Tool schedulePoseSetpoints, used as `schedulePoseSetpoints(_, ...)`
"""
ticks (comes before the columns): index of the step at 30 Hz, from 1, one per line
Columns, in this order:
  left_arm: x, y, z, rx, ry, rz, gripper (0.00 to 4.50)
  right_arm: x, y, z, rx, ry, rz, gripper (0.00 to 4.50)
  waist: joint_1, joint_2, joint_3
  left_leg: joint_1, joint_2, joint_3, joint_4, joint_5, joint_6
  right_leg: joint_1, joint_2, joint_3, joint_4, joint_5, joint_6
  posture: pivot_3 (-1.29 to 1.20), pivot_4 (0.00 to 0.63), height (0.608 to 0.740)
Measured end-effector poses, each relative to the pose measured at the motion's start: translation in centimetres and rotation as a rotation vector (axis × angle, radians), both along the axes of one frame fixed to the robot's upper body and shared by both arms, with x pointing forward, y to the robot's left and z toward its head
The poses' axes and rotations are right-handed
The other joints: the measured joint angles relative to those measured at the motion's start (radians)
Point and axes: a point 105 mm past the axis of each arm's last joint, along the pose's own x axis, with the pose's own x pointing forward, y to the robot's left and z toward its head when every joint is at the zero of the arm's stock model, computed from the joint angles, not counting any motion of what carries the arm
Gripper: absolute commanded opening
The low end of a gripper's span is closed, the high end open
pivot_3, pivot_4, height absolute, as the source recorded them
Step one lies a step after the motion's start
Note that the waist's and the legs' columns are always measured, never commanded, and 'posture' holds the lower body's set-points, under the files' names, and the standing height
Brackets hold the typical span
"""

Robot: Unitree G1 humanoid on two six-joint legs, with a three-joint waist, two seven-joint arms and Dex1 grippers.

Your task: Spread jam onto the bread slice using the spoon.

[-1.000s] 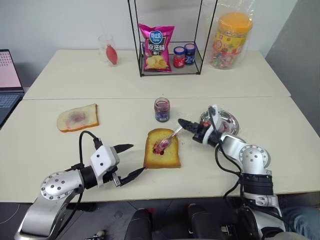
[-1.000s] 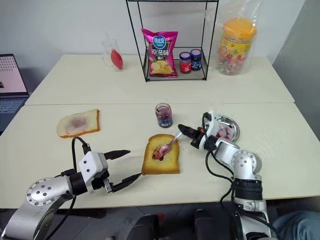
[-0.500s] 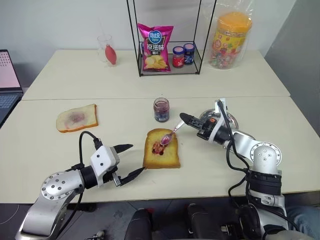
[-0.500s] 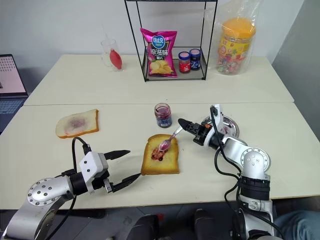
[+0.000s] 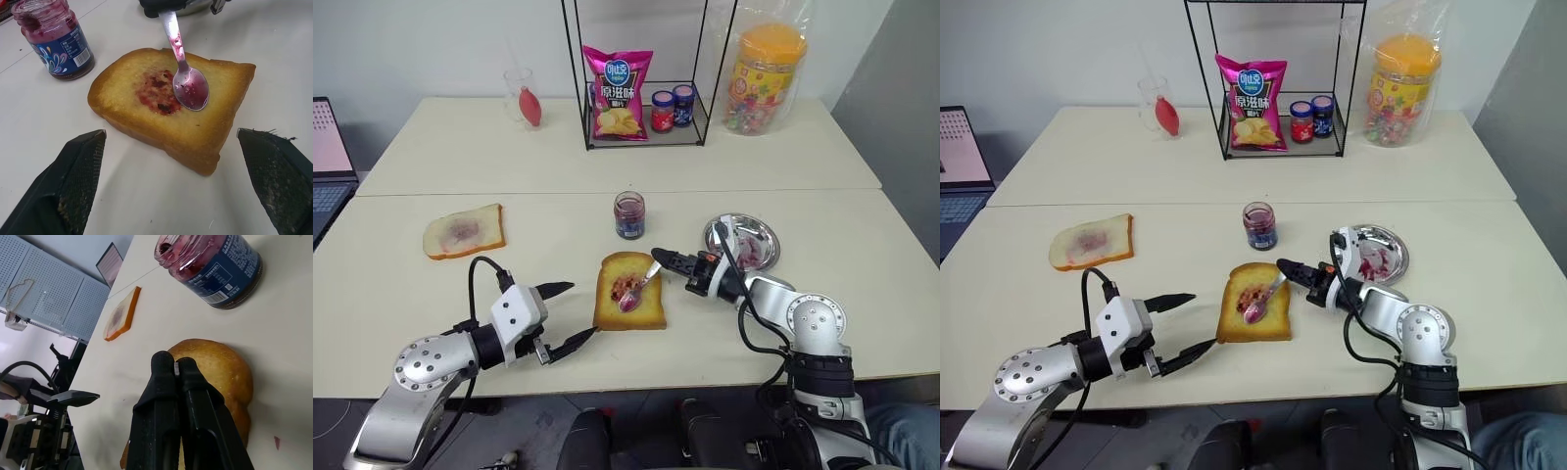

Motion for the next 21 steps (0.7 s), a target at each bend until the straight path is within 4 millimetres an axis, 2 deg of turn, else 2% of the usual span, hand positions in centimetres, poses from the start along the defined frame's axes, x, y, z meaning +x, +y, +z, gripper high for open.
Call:
schedulePoseSetpoints(5, 0.0, 0.0, 0.0, 0.0, 0.001, -0.001, 4.5, 0.9, -1.1, -0.5, 0.013, 0.021, -0.058, 0.04, 0.001, 0.0, 0.0, 0.0, 0.0, 0.0, 0.0, 0.0, 0.0, 0.0, 0.0, 0.0, 0.0, 0.0, 0.0, 0.0, 0.15, 0.74)
schedulePoseSetpoints(10, 0.0, -0.1, 0.0, -0.003, -0.001, -0.005, 4.5, 2.2, -3.0, -0.5, 0.017, 0.037, -0.135, 0.04, 0.001, 0.0, 0.0, 0.0, 0.0, 0.0, 0.0, 0.0, 0.0, 0.0, 0.0, 0.0, 0.0, 0.0, 0.0, 0.0, 0.15, 0.74)
schedulePoseSetpoints(12, 0.0, -0.3, -0.1, -0.005, 0.001, -0.013, 4.5, 2.3, -3.3, -0.3, 0.017, 0.032, -0.142, 0.04, 0.001, 0.0, 0.0, 0.0, 0.0, 0.0, 0.0, 0.0, 0.0, 0.0, 0.0, 0.0, 0.0, 0.0, 0.0, 0.0, 0.15, 0.74)
schedulePoseSetpoints(16, 0.1, -0.4, -0.1, -0.008, -0.002, -0.011, 4.5, 2.8, -4.2, 1.3, 0.022, -0.003, -0.175, 0.04, 0.002, 0.0, 0.0, 0.0, 0.0, 0.0, 0.0, 0.0, 0.0, 0.0, 0.0, 0.0, 0.0, 0.0, 0.0, 0.0, 0.15, 0.74)
schedulePoseSetpoints(19, 0.2, -0.5, 0.0, -0.009, -0.007, -0.013, 4.5, 2.3, -3.7, 2.4, 0.052, -0.019, -0.152, 0.04, 0.001, 0.0, 0.0, 0.0, 0.0, 0.0, 0.0, 0.0, 0.0, 0.0, 0.0, 0.0, 0.0, 0.0, 0.0, 0.0, 0.15, 0.74)
schedulePoseSetpoints(21, 0.3, -0.6, 0.1, -0.01, -0.013, -0.014, 4.5, 1.6, -2.6, 3.0, 0.08, -0.028, -0.111, 0.04, -0.002, 0.0, 0.0, 0.0, 0.001, 0.0, -0.001, 0.0, 0.0, 0.0, 0.001, 0.0, 0.0, 0.0, 0.0, 0.0, 0.15, 0.74)
